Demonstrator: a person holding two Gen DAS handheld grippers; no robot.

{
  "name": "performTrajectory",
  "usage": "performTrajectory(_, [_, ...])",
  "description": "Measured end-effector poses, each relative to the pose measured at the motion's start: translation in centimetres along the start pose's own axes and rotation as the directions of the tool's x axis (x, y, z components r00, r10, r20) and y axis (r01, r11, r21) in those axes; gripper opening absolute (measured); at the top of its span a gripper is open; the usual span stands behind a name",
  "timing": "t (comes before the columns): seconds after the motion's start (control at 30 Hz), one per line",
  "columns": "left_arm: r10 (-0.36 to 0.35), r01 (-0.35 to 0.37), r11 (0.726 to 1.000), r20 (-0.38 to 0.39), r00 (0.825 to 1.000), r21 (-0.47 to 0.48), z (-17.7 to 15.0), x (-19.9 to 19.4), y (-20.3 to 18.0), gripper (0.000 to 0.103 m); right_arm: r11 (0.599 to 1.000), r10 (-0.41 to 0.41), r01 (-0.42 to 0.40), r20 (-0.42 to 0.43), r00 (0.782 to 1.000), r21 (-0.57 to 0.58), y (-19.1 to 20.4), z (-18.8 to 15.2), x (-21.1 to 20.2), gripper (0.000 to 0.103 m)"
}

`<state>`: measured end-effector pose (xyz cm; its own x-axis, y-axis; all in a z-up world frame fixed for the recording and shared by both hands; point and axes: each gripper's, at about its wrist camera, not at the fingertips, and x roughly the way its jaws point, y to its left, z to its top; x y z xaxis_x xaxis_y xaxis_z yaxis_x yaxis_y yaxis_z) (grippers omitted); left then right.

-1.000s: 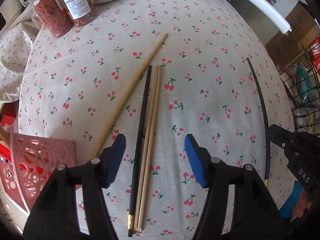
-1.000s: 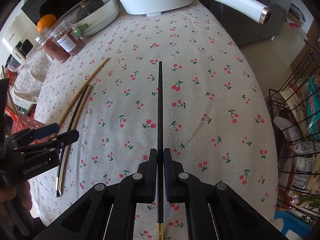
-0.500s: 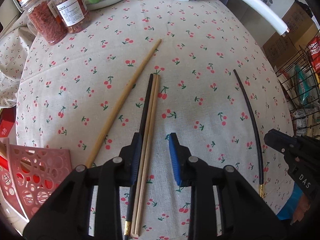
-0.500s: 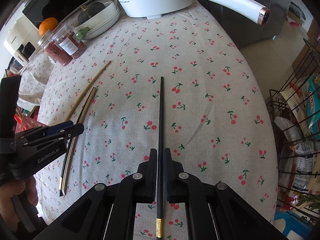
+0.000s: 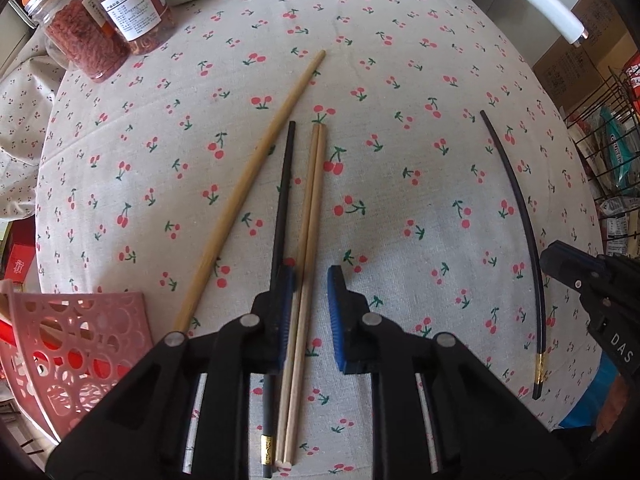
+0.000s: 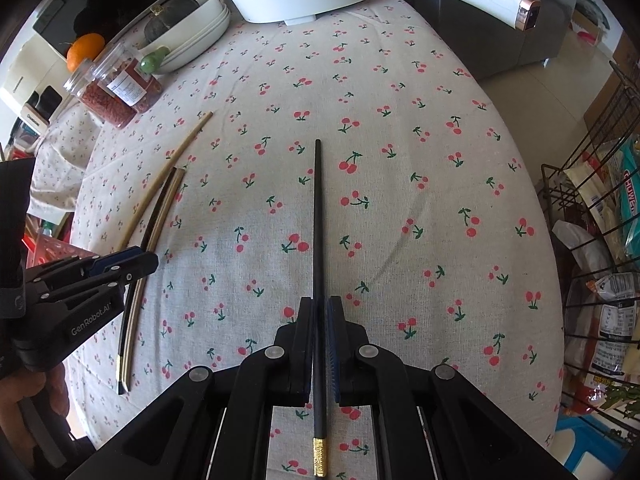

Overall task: Organize utensils
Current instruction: 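Lift the black chopstick with the right tool while the left tool grasps a light wooden chopstick, then carry both chopsticks to the pink basket while the left tool drops its chopstick in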

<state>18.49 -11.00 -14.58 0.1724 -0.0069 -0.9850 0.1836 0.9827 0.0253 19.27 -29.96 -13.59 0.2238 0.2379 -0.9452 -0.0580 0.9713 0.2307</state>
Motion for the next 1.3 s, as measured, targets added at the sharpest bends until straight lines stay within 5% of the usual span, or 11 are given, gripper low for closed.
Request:
performTrajectory(0.33, [0.022, -0.021, 1.0, -0.007, 1.0, 0.023, 1.8, 1.2, -0.1, 0.012, 0.999, -0.034, 0.033, -0.016, 0.999, -0.019, 0.8, 0.4, 1.6, 0.008])
performTrajectory(0.5, [0.032, -0.032, 0.999, 0.007, 0.999, 0.032, 1.8, 1.1, -0.6, 0.011, 0.983, -0.117, 0.12, 0.025, 0.993, -0.137, 3.3, 0.0, 2.1, 0.02])
performTrajectory(0.57, [0.038, -0.039, 0.999, 0.03, 0.999, 0.026, 1.5, 0.8, -0.5, 0.01, 0.961, -0.17, 0.176, 0.049, 0.984, -0.213, 4.4, -0.4, 2.4, 0.015])
performTrajectory(0.6, [0.035, -0.036, 0.999, 0.046, 0.998, 0.026, 1.1, 0.6, -0.6, 0.01, 0.96, -0.164, 0.17, 0.049, 0.985, -0.222, 4.6, -0.5, 2.4, 0.008])
performTrajectory(0.77, [-0.039, 0.032, 0.998, 0.124, 0.992, 0.055, -1.2, -2.1, -0.8, 0.01, 0.981, -0.11, 0.115, 0.042, 0.993, -0.155, 4.2, -0.4, 2.2, 0.006])
performTrajectory(1.0, [-0.126, 0.098, 0.989, 0.29, 0.949, 0.107, -4.1, -8.3, 0.4, 0.01, 0.996, 0.027, -0.008, 0.204, 0.979, -0.094, 4.4, -0.9, -2.6, 0.006])
performTrajectory(1.3, [-0.197, 0.134, 0.977, 0.46, 0.866, 0.165, -7.7, -14.7, 2.7, 0.01, 0.977, 0.189, -0.129, 0.402, 0.896, -0.172, 7.1, -3.3, -8.8, 0.006])
